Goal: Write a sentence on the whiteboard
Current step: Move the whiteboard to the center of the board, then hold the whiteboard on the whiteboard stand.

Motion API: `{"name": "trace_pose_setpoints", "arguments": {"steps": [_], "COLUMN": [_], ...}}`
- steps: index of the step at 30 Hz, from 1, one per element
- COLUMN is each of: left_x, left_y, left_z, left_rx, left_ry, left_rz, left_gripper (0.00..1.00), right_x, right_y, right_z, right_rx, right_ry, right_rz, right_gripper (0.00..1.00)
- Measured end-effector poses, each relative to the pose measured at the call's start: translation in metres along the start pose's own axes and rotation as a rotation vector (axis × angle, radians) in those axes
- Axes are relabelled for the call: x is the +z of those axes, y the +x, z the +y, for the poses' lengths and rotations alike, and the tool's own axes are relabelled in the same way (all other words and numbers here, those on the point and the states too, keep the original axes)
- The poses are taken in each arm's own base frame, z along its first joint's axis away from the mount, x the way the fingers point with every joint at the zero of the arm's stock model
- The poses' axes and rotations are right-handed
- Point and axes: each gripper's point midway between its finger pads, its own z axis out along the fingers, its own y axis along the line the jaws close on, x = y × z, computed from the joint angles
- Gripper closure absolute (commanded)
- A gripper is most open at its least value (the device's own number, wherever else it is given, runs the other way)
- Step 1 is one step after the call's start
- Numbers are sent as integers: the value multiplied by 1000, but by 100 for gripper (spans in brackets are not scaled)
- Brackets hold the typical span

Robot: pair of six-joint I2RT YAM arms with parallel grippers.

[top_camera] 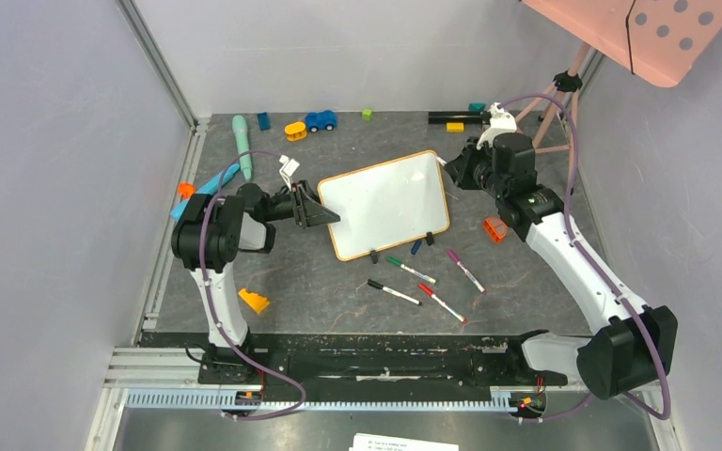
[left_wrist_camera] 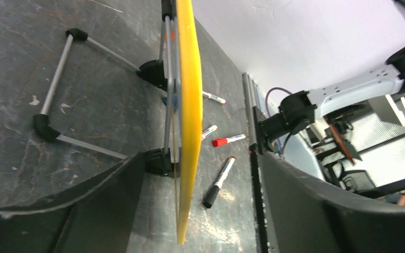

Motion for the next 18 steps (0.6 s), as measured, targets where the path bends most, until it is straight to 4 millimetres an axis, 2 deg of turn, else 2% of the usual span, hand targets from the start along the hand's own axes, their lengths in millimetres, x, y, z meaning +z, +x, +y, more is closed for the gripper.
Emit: {"name": "trace_pose_setpoints", "arguments": {"steps": [2,5,8,9,10,15,16,18], "left_x": [0,-2,-3,-3,-3,-2,-2,-1], "left_y": [1,0,-1,-1,-1,-2,-3,-6], "left_z": [-3,-4,-4,-4,-4,-2,-1,1], "left_rx": [0,4,9,9,9,11,14,26], "left_ry": [11,17,19,19,19,11,7,-3], "left_rz": [13,21,24,24,23,14,8,-7], "left_gripper": [1,0,7,13,25,94,98,98], "right_x": [0,1,1,1,1,2,2,2], "right_y": [-2,-4,-4,-4,-4,-2,-2,-2], "right_z": [1,2,3,3,3,2,2,2], "right_rx": [-3,-12,-20,-20,-21,-23,-24,-26], "right_ry": [-6,-12,-17,-19,-19,-18,-18,-18], "right_rz": [-10,-14,-15,-15,-13,-10,-9,-9], "right_gripper": [100,100,100,100,100,100,100,100]}}
